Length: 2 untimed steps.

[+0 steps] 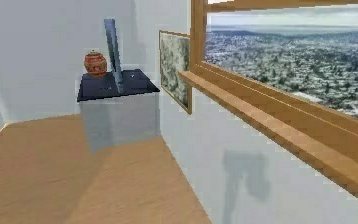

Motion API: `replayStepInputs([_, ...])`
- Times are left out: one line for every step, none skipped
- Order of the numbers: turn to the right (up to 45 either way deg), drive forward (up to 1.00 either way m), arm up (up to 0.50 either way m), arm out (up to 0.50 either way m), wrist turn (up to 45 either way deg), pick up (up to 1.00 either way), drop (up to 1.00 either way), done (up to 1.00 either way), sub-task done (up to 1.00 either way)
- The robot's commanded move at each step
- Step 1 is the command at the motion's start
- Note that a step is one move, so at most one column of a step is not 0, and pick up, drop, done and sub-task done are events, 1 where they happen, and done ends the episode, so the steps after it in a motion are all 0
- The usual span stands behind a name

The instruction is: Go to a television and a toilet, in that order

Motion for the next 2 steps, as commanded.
replayStepInputs([0.0, 0.25, 0.00, 0.00, 0.0, 0.00, 0.00, 0.00, 0.00])
replayStepInputs([-21.0, 0.00, 0.00, 0.00, 0.0, 0.00, 0.00, 0.00, 0.00])
